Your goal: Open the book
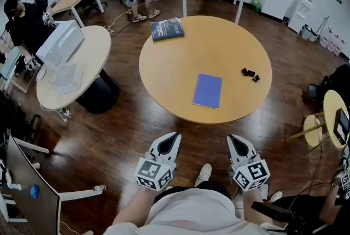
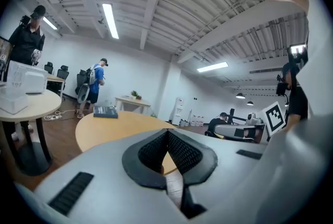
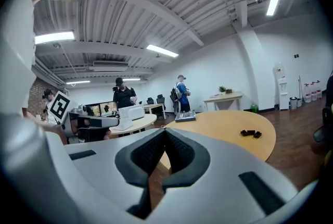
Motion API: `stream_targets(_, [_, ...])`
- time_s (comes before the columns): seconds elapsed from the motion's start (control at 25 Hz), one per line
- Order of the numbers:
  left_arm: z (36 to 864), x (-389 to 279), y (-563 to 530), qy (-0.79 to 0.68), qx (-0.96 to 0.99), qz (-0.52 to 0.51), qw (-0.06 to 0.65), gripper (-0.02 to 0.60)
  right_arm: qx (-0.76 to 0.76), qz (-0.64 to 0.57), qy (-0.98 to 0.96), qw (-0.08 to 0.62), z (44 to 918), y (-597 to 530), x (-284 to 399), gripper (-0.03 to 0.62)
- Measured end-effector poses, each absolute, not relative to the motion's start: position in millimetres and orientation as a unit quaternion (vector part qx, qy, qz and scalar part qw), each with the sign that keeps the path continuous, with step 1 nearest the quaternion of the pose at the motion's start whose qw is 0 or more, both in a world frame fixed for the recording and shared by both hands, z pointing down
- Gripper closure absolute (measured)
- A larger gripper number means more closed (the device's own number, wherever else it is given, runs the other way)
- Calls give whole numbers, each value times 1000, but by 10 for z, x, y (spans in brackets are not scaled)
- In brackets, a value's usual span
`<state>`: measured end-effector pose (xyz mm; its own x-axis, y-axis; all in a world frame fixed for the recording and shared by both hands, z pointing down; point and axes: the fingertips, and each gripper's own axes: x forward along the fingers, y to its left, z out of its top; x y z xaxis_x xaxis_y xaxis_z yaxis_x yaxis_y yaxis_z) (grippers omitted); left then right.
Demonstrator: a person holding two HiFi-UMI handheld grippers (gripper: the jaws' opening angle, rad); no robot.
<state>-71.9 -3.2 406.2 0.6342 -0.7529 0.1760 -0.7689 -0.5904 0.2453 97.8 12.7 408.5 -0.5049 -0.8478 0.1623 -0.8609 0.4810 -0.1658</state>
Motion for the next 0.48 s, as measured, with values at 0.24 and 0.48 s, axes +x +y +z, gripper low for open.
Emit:
stream_targets(0.24, [3975, -86, -443, -435, 889, 25, 138, 571, 484, 125, -866, 28, 4143, -377, 1545, 599])
stream_targets(0.48, [4000, 193, -703, -440, 887, 40, 138, 571, 484, 134, -865, 23, 4194, -621, 1881, 599])
